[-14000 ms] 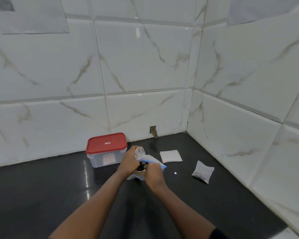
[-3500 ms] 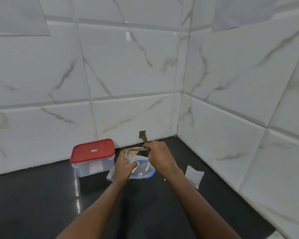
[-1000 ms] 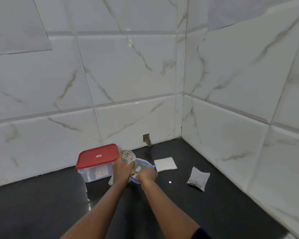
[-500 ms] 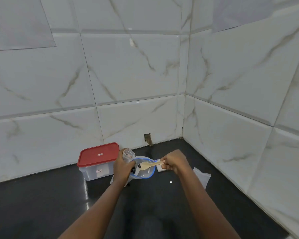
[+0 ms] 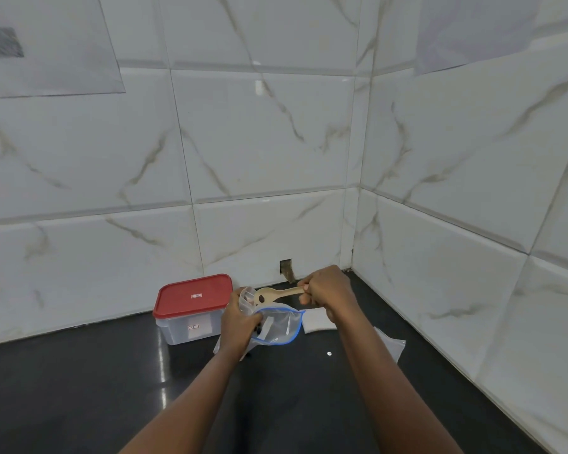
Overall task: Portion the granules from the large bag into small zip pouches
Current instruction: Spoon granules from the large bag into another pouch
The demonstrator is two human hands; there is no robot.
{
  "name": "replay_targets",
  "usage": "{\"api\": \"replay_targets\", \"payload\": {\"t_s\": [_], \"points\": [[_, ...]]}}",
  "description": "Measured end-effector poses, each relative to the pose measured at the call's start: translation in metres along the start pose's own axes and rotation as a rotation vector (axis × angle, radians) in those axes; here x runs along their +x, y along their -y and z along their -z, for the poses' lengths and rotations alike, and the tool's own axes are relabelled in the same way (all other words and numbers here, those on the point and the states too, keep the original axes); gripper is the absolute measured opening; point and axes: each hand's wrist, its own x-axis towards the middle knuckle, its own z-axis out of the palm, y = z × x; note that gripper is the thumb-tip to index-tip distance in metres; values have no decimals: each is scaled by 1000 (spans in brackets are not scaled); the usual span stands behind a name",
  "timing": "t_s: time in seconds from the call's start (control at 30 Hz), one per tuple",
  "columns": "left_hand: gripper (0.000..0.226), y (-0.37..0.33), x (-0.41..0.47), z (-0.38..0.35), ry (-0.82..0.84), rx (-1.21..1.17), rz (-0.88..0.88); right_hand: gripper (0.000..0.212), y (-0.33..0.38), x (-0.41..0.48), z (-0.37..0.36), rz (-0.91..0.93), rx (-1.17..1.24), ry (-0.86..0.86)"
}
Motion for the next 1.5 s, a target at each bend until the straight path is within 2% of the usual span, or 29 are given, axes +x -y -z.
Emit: {"api": "replay_targets", "payload": {"t_s": [0.13, 0.2, 0.37, 0.47, 0.53, 0.6, 0.67, 0.77, 0.87, 0.9, 1.0, 1.17, 1.37, 1.47, 1.5], "points": [[55, 0, -2, 4, -8, 4, 2, 26, -4, -1, 5, -36, 59, -42], [53, -2, -3, 4, -7, 0, 6, 24, -5, -1, 6, 9, 29, -54], [54, -1, -3, 1, -12, -5, 17, 29, -2, -8, -11, 283, -200, -81], [55, -1, -2, 1, -16, -7, 17, 33, -4, -10, -25, 459, -459, -65], [58, -2, -2, 2, -26, 11, 18, 39, -4, -13, -29, 521, -574, -61], [58, -2, -3, 3, -25, 6, 22, 41, -2, -17, -27, 534, -580, -68], [53, -5, -5, 5, -20, 3, 16, 39, -1, -19, -21, 506, -554, -128], [45, -11, -8, 9, -20, -6, -3, 33, -8, -11, -6, 356, -556, -223], [41, -15, -12, 12, -25, -17, -24, 23, -25, -3, -13, 206, -738, -85], [39, -14, -13, 13, -26, -16, -31, 27, -34, 0, -24, 196, -779, -28], [37, -12, -15, 14, -31, 17, -60, 35, -56, 11, -60, 207, -736, 57], [37, -5, -15, 15, -9, 75, -75, 31, -69, 13, -91, 109, -633, 199], [37, 2, -12, 14, 9, 79, -81, 30, -80, 14, -108, 94, -628, 188], [38, 2, -10, 13, 10, 75, -92, 14, -77, 9, -111, 68, -371, 144], [39, 3, -9, 12, 2, 77, -97, 25, -79, 11, -113, 72, -396, 140]]}}
